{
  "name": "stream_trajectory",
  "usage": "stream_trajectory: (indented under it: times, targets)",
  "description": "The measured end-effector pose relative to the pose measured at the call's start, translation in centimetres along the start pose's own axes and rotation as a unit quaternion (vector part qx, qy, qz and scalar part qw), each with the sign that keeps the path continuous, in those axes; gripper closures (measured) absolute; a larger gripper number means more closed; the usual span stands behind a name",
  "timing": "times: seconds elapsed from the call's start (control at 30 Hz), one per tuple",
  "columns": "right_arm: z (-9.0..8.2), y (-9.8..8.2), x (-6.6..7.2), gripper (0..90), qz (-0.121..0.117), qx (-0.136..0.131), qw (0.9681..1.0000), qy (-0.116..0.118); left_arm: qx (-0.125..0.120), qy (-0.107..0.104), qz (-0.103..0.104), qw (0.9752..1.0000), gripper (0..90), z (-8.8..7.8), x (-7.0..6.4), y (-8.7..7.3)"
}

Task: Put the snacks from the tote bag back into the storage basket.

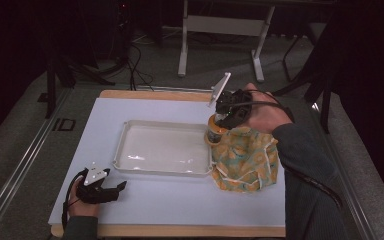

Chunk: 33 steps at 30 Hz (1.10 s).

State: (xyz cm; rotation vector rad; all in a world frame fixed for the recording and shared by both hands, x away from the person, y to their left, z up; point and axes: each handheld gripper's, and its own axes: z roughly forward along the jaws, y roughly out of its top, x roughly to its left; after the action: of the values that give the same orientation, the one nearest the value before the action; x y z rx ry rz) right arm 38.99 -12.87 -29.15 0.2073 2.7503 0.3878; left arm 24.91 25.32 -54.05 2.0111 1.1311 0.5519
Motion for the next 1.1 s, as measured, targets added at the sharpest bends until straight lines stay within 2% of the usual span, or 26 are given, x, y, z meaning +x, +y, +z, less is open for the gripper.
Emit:
stream_trajectory:
  times: [1.1]
  targets:
    - [2.3,2.1,1.8,59.0,-0.016,0.001,0.9992,0.036,0.001,-0.002,-0.001,1.0000,23.0,0.0,0.0,0.0]
